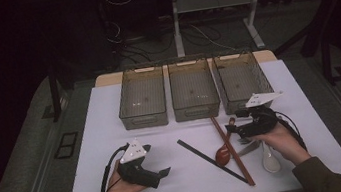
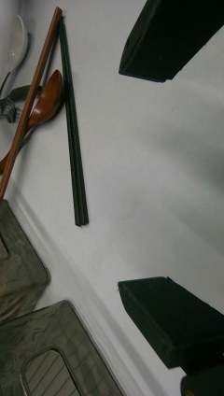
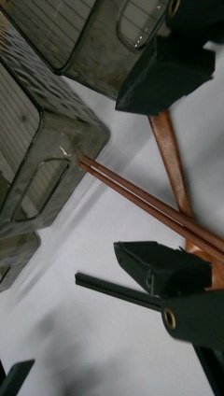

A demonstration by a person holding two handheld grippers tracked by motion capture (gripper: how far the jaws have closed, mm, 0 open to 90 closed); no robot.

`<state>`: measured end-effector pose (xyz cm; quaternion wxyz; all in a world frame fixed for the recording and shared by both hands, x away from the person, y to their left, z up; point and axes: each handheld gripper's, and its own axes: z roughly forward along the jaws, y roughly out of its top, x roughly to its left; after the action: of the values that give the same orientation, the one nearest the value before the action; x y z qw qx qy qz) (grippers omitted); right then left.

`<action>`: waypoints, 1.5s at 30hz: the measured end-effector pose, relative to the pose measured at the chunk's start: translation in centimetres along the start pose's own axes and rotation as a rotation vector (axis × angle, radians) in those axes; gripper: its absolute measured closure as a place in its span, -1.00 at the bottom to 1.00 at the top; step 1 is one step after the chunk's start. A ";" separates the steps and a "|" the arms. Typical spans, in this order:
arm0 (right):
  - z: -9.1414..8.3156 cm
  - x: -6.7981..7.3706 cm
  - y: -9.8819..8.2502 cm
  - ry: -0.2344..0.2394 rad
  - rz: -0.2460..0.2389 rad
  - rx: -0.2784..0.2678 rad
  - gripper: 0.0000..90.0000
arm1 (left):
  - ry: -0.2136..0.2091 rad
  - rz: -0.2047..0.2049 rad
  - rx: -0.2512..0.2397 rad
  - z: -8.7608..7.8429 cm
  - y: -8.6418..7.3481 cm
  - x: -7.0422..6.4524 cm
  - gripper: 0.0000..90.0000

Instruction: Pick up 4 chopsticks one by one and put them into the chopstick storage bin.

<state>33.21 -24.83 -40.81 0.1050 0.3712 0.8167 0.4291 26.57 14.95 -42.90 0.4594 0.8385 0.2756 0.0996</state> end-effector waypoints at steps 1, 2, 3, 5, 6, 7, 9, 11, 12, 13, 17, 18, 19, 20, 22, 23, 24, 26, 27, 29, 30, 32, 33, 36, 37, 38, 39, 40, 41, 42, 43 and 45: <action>0.0 0.0 0.0 0.000 0.000 0.000 -0.31 | 0.000 0.001 0.001 0.0 0.0 0.0 -1.00; 0.2 -0.1 0.1 0.000 0.000 0.005 -0.24 | 0.001 0.000 0.001 0.0 0.0 0.0 -1.00; 0.4 -0.1 0.3 -0.002 -0.003 0.007 -0.18 | 0.000 0.000 0.002 0.0 0.0 0.0 -1.00; 0.7 -0.2 0.5 -0.007 0.002 0.014 -0.05 | 0.001 -0.003 0.001 0.0 0.0 0.0 -1.00; 0.9 -0.3 0.6 -0.011 0.001 0.022 0.00 | 0.001 -0.004 0.002 0.0 -0.1 0.0 -1.00; 1.1 -0.3 0.7 -0.017 0.003 0.031 0.06 | 0.001 -0.004 0.002 0.0 -0.1 0.0 -1.00; 1.8 -0.6 0.9 -0.007 0.007 0.045 0.30 | 0.002 -0.005 0.001 0.0 -0.1 0.1 -1.00; 2.1 -0.6 1.0 -0.002 0.007 0.052 0.37 | 0.004 -0.003 0.000 -0.1 -0.1 0.0 -1.00; 2.7 -0.6 1.2 0.001 -0.004 0.061 0.48 | 0.004 -0.002 0.000 -0.1 -0.1 0.1 -1.00; 3.0 -0.6 1.2 -0.001 -0.014 0.069 0.55 | 0.004 -0.003 -0.001 -0.1 -0.1 0.1 -1.00; 3.8 -0.6 1.4 -0.015 -0.034 0.101 0.75 | 0.007 -0.004 -0.001 -0.1 -0.1 0.1 -1.00; 4.0 -0.6 1.4 -0.015 -0.036 0.103 0.78 | 0.008 -0.007 -0.002 -0.1 -0.1 0.1 -1.00; 4.0 -0.6 1.4 -0.015 -0.036 0.103 0.78 | 0.008 -0.008 -0.003 -0.1 -0.1 0.1 -1.00; 4.1 -0.6 1.5 -0.019 -0.040 0.105 0.83 | 0.008 -0.009 -0.005 -0.1 -0.2 0.1 -1.00; 4.3 -0.8 1.8 -0.023 -0.038 0.123 0.98 | 0.008 -0.007 -0.001 -0.1 -0.2 0.2 -1.00; 4.4 -0.9 1.9 -0.028 -0.039 0.129 0.98 | 0.009 -0.007 0.001 -0.1 -0.2 0.1 -1.00; 4.4 -0.9 2.0 -0.031 -0.036 0.137 0.98 | 0.009 -0.007 0.001 -0.1 -0.2 0.1 -1.00; 4.6 -1.0 2.0 -0.033 -0.036 0.139 0.98 | 0.012 -0.005 0.002 -0.1 -0.2 0.1 -1.00; 4.9 -1.2 2.1 -0.041 -0.022 0.153 0.98 | 0.012 -0.005 0.002 -0.1 -0.2 0.1 -1.00; 5.1 -1.3 2.0 -0.041 -0.023 0.158 0.98 | 0.012 -0.001 0.001 0.0 -0.2 0.2 -1.00; 5.5 -1.4 1.9 -0.048 -0.024 0.170 0.98 | 0.013 0.000 0.003 0.0 -0.2 0.2 -1.00; 5.7 -1.5 1.9 -0.053 -0.026 0.182 0.98 | 0.013 -0.001 0.003 0.0 -0.2 0.2 -1.00; 5.8 -1.5 1.8 -0.058 -0.022 0.189 0.98 | 0.014 -0.002 0.003 0.0 -0.2 0.2 -1.00; 6.1 -1.5 1.7 -0.060 -0.019 0.202 0.98 | 0.013 -0.003 0.001 -0.1 -0.2 0.2 -1.00; 6.1 -1.5 1.7 -0.058 -0.018 0.207 0.98 | 0.013 -0.003 0.001 -0.1 -0.2 0.2 -1.00; 6.1 -1.5 1.7 -0.058 -0.018 0.207 0.98 | 0.014 -0.003 0.001 -0.1 -0.2 0.2 -1.00; 6.2 -1.4 1.6 -0.058 -0.023 0.213 0.98 | 0.014 -0.002 0.002 -0.1 -0.2 0.2 -1.00; 6.3 -1.4 1.6 -0.057 -0.021 0.213 0.98 | 0.014 -0.001 0.002 -0.1 -0.2 0.2 -1.00; 6.4 -1.3 1.6 -0.056 -0.019 0.215 0.98 | 0.013 -0.001 0.001 -0.1 -0.2 0.2 -1.00; 6.4 -1.3 1.6 -0.056 -0.019 0.215 0.98 | 0.013 -0.001 0.001 0.0 -0.2 0.2 -1.00; 6.4 -1.3 1.6 -0.056 -0.025 0.217 0.98 | 0.013 -0.001 0.002 0.0 -0.2 0.2 -1.00; 6.6 -1.1 1.6 -0.054 -0.027 0.227 0.98 | 0.012 -0.002 0.003 0.0 -0.2 0.2 -1.00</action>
<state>38.01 -20.89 -43.77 0.0901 0.3809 0.8619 0.3223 26.61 15.15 -43.07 0.4567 0.8383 0.2791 0.1038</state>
